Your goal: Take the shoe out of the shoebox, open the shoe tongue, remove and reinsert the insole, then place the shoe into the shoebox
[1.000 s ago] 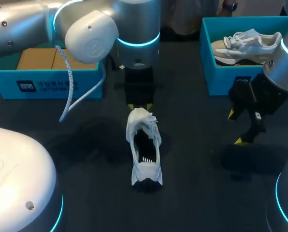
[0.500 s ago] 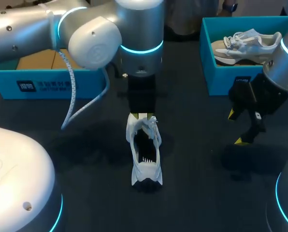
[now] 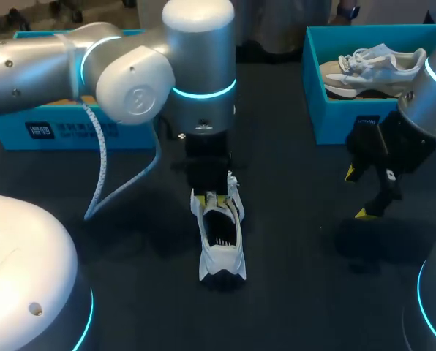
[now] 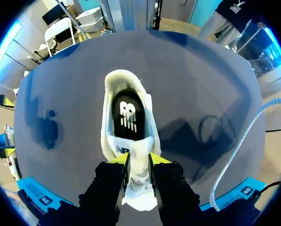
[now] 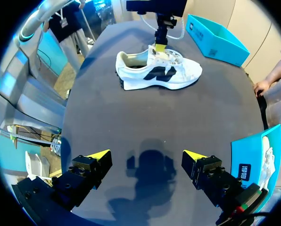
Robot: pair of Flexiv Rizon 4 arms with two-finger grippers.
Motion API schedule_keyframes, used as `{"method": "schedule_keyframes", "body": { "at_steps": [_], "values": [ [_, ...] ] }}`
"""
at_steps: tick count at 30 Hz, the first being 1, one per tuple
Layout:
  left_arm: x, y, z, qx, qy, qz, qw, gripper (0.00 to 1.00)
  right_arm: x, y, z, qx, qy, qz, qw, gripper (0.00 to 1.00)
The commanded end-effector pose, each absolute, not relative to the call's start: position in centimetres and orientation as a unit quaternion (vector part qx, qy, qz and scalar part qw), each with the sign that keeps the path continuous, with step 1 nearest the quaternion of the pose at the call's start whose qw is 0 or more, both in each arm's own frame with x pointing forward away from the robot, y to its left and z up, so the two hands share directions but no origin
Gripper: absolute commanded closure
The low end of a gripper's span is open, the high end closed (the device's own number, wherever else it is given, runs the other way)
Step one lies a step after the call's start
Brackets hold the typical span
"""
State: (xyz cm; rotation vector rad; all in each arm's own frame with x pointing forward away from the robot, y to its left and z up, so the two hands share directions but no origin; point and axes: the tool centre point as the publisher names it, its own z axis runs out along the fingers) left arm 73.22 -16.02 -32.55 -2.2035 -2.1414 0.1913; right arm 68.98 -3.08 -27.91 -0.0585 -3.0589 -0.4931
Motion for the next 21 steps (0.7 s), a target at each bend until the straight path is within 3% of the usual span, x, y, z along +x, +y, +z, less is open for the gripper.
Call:
{"method": "schedule_keyframes", "body": {
  "at_steps": [1, 15, 21],
  "values": [
    [73.3, -15.5, -31.1, -0.714, -0.697, 0.067, 0.007, 0.73, 69.0, -3.0, -28.0, -0.019, -0.987, -0.158, 0.021, 0.00],
    [71.8, -18.1, -35.5, -0.731, -0.679, 0.070, 0.029, 0.73, 69.0, -3.0, -28.0, -0.019, -0.987, -0.158, 0.021, 0.00],
    [70.2, -17.1, -33.4, -0.725, -0.684, 0.078, 0.003, 0.71, 69.0, -3.0, -28.0, -0.019, -0.987, -0.158, 0.021, 0.00]
  ]
}}
